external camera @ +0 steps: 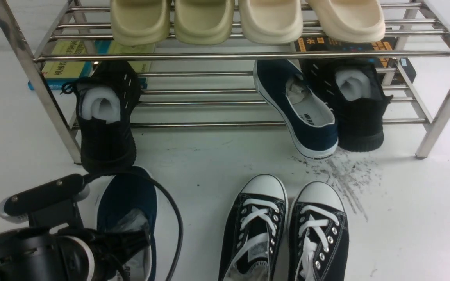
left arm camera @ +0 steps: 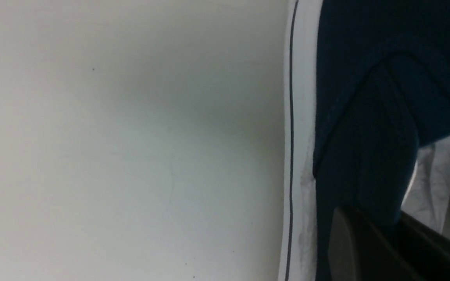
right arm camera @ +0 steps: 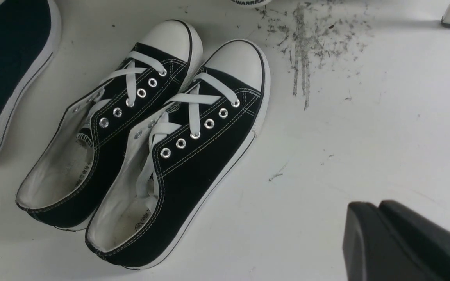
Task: Take the shoes off the shelf with your hand on the white table.
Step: 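Set the held shoe down on the floor in front of the rack with the left gripper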
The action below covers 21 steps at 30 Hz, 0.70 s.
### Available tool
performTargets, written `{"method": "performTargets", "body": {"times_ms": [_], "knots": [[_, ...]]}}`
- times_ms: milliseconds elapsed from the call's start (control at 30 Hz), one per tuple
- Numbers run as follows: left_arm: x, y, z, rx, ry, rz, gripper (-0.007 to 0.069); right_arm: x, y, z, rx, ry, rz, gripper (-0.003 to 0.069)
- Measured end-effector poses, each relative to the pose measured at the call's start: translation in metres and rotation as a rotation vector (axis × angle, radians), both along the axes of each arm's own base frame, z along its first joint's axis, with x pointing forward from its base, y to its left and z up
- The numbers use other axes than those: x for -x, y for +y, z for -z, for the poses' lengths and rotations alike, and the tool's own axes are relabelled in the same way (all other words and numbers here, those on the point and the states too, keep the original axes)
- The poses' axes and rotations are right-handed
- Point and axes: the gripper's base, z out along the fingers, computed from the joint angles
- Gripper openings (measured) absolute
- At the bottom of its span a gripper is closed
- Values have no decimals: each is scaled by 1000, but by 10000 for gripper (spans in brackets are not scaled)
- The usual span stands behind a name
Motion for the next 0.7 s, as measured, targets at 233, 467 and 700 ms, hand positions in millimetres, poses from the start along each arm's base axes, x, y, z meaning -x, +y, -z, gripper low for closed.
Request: {"method": "performTargets", "body": {"times_ms": [233,467,700], "knots": [[2,2,4,-57,8,68,42,0,0,0,-3,1,-1,64],[4,8,5,-178,41,135,42,0,0,0,-4,4,-3,74],[5,11,5,-240,59,174,46,0,0,0,-4,4,-3,80]]}}
